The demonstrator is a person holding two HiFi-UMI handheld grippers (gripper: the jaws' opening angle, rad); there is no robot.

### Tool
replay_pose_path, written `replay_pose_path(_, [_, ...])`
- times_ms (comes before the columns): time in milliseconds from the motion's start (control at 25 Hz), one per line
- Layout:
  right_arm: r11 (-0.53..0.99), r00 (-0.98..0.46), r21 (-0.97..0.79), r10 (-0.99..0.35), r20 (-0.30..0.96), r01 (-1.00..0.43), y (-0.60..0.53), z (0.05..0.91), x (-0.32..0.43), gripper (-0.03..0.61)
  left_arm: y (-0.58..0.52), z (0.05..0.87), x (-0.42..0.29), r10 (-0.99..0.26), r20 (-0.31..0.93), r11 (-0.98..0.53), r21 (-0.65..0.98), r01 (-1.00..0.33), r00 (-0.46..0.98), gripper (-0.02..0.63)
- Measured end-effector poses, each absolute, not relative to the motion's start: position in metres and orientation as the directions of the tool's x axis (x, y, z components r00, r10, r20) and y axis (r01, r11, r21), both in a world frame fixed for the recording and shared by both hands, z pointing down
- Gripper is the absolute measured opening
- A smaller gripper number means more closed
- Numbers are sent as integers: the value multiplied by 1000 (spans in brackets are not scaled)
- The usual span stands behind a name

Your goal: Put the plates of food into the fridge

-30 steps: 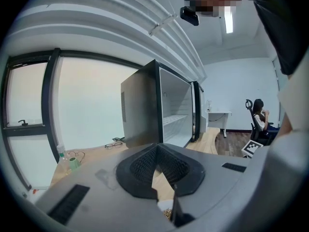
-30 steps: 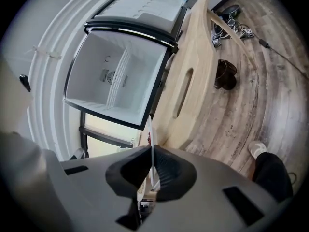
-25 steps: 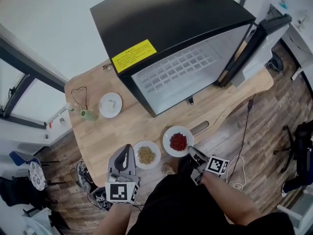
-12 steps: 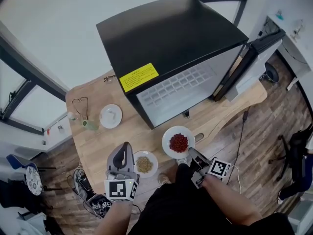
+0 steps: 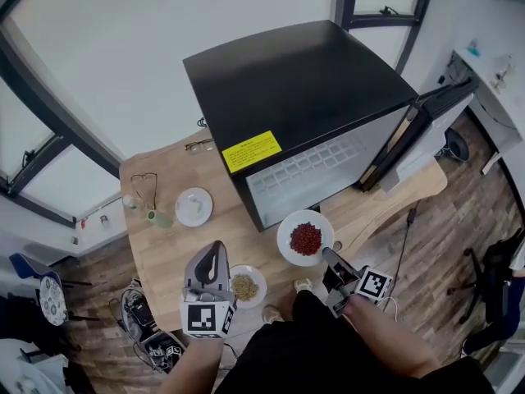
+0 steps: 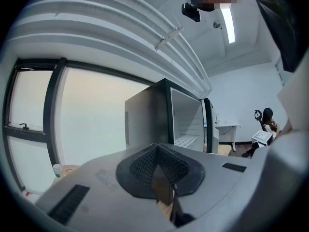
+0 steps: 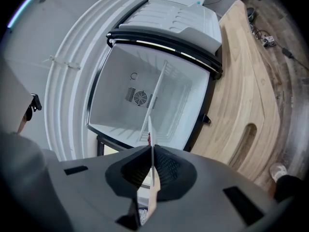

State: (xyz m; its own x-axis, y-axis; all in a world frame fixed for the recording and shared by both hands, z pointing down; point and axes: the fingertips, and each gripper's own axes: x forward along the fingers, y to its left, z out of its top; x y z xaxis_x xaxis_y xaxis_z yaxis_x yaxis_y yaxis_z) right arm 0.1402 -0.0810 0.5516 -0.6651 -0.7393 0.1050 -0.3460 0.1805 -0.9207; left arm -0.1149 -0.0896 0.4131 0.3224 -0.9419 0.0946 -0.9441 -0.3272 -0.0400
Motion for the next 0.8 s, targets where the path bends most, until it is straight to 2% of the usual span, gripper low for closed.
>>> replay_pose_path(800, [304, -682, -902, -731, -15, -306, -153, 492, 139, 34, -117, 373, -123, -966, 11, -258, -64, -964, 258, 5])
